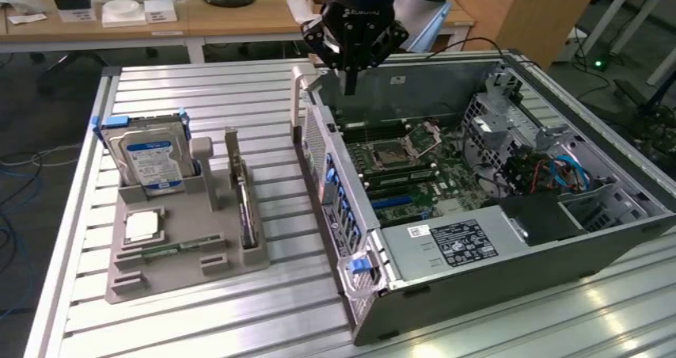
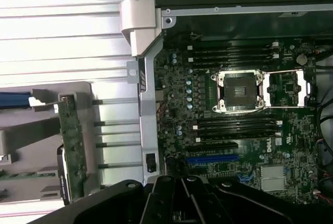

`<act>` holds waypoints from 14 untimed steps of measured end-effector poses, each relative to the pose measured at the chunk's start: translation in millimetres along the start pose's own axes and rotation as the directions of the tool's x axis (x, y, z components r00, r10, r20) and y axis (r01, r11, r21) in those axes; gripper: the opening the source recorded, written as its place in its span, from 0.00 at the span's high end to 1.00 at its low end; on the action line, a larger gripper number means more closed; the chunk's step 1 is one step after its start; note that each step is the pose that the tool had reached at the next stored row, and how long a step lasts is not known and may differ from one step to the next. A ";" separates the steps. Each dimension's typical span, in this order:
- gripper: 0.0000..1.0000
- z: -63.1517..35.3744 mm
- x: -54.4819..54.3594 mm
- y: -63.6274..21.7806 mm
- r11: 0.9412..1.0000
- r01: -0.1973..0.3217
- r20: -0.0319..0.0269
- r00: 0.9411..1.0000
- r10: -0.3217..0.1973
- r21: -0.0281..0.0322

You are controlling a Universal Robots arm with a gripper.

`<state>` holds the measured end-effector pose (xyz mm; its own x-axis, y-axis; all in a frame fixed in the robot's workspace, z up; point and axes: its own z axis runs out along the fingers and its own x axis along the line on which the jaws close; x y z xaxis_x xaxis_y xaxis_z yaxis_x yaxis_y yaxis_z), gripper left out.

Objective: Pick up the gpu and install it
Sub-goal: 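Reach for the gpu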

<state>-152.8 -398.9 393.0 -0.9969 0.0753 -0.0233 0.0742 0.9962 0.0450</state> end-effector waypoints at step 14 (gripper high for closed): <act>0.89 -0.1 18.3 -1.4 1.000 0.000 0.000 1.000 0.000 0.000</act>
<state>-171.1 -398.9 392.6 -0.9969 0.0753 -0.0229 0.0742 0.9962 0.0450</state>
